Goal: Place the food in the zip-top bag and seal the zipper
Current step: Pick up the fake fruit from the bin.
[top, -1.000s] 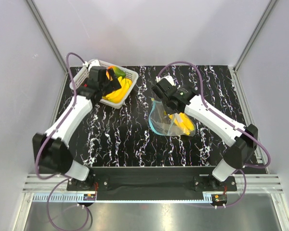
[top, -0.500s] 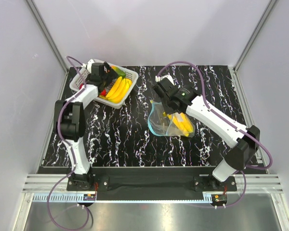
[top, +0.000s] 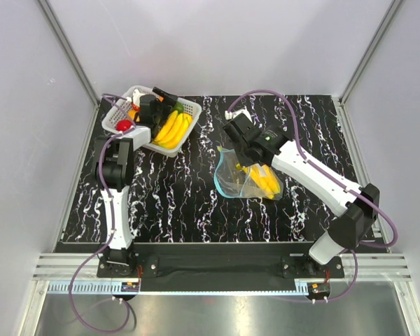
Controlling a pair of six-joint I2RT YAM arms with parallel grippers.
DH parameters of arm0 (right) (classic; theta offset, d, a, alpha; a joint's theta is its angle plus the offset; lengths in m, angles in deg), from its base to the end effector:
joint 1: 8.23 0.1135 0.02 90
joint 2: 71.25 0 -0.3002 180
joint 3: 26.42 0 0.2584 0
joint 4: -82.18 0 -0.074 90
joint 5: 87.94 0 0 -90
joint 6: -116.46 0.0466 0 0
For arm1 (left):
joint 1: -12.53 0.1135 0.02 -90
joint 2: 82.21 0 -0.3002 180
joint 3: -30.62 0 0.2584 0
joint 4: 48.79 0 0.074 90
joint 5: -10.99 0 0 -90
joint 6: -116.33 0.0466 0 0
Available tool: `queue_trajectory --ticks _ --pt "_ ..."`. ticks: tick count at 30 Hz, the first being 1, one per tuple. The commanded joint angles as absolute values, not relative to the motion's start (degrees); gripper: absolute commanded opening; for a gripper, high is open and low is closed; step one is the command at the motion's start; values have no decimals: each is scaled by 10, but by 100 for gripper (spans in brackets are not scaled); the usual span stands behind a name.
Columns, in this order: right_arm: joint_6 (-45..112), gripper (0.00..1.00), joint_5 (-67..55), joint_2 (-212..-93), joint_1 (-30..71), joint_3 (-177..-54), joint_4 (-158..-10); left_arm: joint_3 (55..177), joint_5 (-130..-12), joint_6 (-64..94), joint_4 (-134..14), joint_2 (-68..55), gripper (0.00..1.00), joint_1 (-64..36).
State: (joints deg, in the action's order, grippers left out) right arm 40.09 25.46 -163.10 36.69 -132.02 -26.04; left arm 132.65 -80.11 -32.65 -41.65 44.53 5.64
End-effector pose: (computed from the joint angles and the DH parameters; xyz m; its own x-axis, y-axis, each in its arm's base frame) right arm 0.2556 0.2287 0.3759 -0.7014 -0.3940 -0.5940 -0.3435 0.9170 -0.2027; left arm 0.5454 -0.0650 0.2096 -0.2417 -0.8339 -0.4963 -0.2044 0.5437 -0.8140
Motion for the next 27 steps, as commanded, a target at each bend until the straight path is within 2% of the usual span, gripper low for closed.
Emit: queue_trajectory --ticks 1,6,8,10,14,21,27 --pt "392 0 258 -1597 363 -1321 -275 1360 -779 -377 -369 467 99 59" --pt "395 0 255 -1581 363 -1309 -281 1396 -766 -376 -371 490 97 60" --pt "394 0 256 -1577 362 -1303 -283 1396 -746 -381 -358 497 73 64" --pt "394 0 258 -1578 363 -1303 -283 1387 -728 -393 -335 497 53 69" --pt "396 0 253 -1583 363 -1307 -276 1369 -704 -377 -277 481 34 79" --pt "402 0 258 -1570 363 -1289 -281 1285 -661 -337 -169 390 32 92" --pt "399 0 265 -1571 363 -1290 -275 1194 -635 -297 -138 294 32 92"
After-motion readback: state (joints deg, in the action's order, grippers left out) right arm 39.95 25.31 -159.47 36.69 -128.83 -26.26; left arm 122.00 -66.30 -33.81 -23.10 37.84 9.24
